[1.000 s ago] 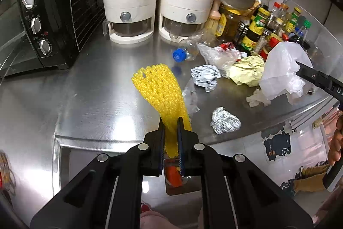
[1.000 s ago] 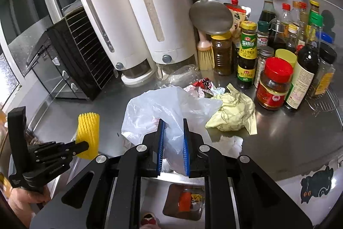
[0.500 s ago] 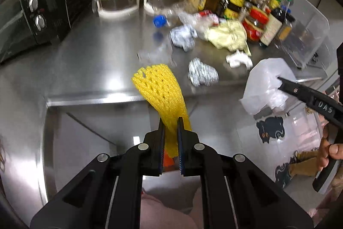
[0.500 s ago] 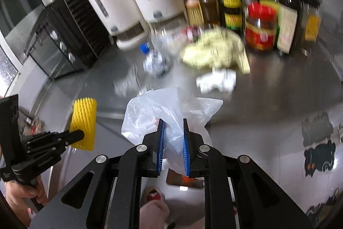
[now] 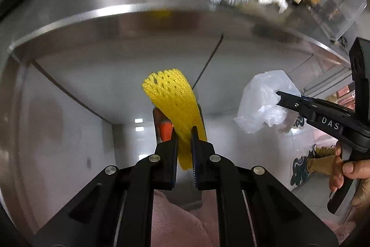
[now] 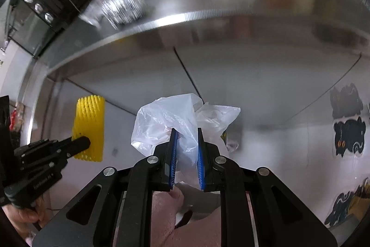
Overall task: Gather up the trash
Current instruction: 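Carry the yellow foam net and white plastic bag over the floor bin, then open both tools to drop the foam net and plastic bag into the bin, then grasp the foil ball with the right tool while the left tool grasps the clear plastic wrapper, then carry the foil ball and clear wrapper in both tools over the floor bin, then open both tools to drop the foil ball and wrapper into the bin, then move both open tools back up over the trash on the counter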
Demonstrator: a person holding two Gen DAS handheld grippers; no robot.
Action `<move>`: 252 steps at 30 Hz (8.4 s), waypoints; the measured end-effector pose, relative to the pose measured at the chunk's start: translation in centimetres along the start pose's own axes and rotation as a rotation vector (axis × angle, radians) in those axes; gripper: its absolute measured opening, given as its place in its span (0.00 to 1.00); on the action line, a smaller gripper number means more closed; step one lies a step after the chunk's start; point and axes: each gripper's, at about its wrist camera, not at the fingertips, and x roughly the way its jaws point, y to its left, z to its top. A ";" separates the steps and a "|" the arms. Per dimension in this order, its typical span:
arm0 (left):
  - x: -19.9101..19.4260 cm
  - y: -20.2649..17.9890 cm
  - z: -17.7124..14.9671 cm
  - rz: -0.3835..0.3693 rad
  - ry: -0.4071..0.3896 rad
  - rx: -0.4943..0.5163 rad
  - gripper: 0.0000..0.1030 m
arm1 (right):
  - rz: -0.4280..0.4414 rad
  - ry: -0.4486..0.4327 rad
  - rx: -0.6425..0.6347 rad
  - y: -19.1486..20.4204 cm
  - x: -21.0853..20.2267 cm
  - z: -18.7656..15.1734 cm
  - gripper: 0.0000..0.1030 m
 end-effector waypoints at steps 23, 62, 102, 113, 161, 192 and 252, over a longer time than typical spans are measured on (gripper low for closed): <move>17.6 1.3 -1.7 -0.049 0.210 -0.007 0.09 | -0.066 0.190 0.158 -3.8 16.3 -1.3 0.16; 5.3 3.4 2.2 0.056 0.030 0.020 0.92 | -0.102 -0.027 0.064 -2.4 4.3 2.9 0.96; -4.9 4.6 17.3 0.055 -0.211 0.032 0.79 | -0.036 -0.203 -0.296 6.8 0.3 12.3 0.58; -0.2 3.7 19.8 0.017 -0.124 0.077 0.69 | -0.051 -0.195 -0.253 4.5 0.8 14.9 0.51; -6.7 3.3 12.9 0.050 -0.193 -0.002 0.22 | 0.056 -0.230 -0.265 6.0 -4.1 10.7 0.43; 1.2 1.7 1.4 0.011 0.012 -0.019 0.22 | 0.058 -0.031 -0.105 1.2 2.0 0.6 0.43; 10.7 2.4 1.5 0.051 0.131 0.018 0.92 | -0.005 0.078 0.084 -2.3 7.6 2.3 0.97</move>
